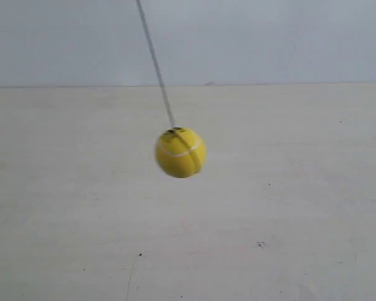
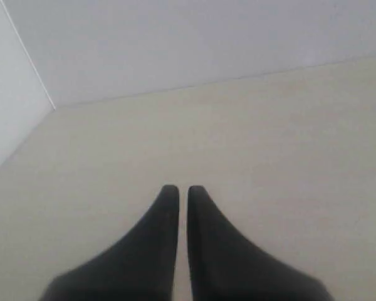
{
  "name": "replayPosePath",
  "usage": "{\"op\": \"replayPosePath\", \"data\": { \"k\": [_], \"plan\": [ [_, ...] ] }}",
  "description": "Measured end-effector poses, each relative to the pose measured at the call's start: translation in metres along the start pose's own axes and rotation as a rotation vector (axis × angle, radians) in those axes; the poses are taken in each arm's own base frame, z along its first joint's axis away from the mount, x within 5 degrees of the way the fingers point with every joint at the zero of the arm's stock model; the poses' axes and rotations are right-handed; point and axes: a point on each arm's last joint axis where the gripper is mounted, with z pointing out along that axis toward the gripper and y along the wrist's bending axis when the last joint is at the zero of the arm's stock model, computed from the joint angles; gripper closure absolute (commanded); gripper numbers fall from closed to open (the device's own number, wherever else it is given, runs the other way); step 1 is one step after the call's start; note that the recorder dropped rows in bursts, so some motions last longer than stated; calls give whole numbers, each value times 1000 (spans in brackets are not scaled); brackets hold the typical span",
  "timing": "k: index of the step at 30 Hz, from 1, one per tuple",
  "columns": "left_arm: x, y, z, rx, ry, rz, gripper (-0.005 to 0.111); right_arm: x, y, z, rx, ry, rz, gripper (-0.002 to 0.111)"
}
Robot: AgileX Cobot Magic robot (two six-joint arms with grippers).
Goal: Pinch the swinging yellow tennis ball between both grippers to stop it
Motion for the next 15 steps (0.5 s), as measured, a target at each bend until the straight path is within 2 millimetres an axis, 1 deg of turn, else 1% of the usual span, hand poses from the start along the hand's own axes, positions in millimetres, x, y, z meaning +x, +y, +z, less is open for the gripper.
{"op": "replayPosePath", "data": {
  "k": [2, 4, 8, 10, 11, 12, 14, 15],
  "plan": [
    [-5, 1, 0, -8, -55, 19, 102, -7, 0, 0, -2, -73, -2, 108],
    [-13, 1, -1, -4, -148, -36, 102, -14, 0, -1, -4, -156, -2, 108],
    [-34, 4, -7, 2, -391, -252, 102, -28, 1, -4, -9, -308, 10, 108],
    [-46, 8, -13, 10, -545, -379, 102, -35, 1, -7, -20, -397, 55, 108],
    [-50, 9, -15, 27, -594, -449, 102, -38, 1, -8, -29, -432, 84, 108],
    [-53, 10, -17, 51, -637, -525, 102, -42, 1, -10, -43, -472, 132, 108],
    [-56, 9, -19, 130, -666, -672, 102, -44, 1, -12, -69, -507, 218, 108],
    [-56, 7, -20, 164, -667, -707, 102, -45, 1, -12, -82, -513, 262, 108]
  ]
}}
